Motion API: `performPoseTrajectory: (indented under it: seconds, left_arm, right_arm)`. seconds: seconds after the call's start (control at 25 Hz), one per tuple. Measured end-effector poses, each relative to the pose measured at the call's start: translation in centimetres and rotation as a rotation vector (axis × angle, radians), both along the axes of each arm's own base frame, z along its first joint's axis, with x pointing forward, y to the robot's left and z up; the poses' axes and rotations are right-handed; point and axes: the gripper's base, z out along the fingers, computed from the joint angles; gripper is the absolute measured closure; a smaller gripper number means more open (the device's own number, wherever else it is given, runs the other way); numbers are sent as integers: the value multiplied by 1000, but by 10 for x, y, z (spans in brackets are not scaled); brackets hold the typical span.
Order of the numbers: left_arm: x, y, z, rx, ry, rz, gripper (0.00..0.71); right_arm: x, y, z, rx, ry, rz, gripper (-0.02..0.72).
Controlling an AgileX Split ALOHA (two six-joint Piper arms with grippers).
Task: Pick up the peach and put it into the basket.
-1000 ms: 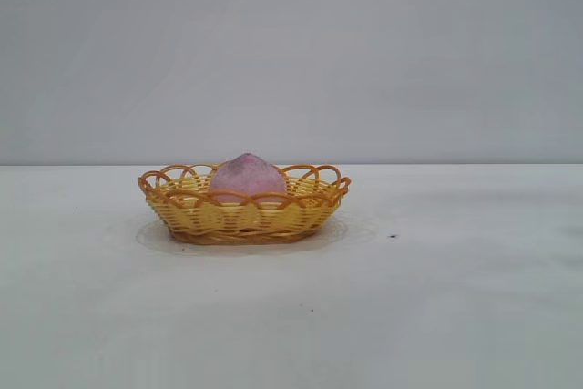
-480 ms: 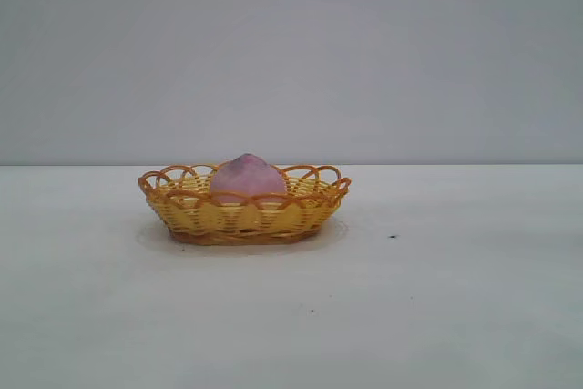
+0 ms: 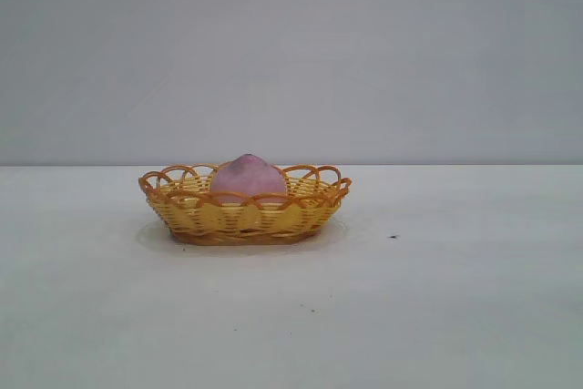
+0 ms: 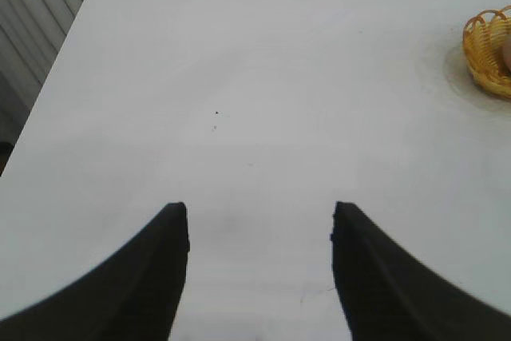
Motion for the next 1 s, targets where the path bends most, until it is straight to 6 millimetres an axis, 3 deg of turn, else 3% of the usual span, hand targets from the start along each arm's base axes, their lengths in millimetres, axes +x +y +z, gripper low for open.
performPoseTrajectory:
  seconds: [0.12, 0.52, 1.0]
  left_arm:
    - [0, 0, 0, 0, 0, 0, 354]
    - [0, 0, 0, 0, 0, 3, 354]
    - [0, 0, 0, 0, 0, 3, 354]
  right_arm:
    - [-7, -1, -11, -1, -21, 1, 336]
    - [-45, -4, -9, 19, -282, 1, 336]
    - [-46, -4, -10, 18, -289, 3, 336]
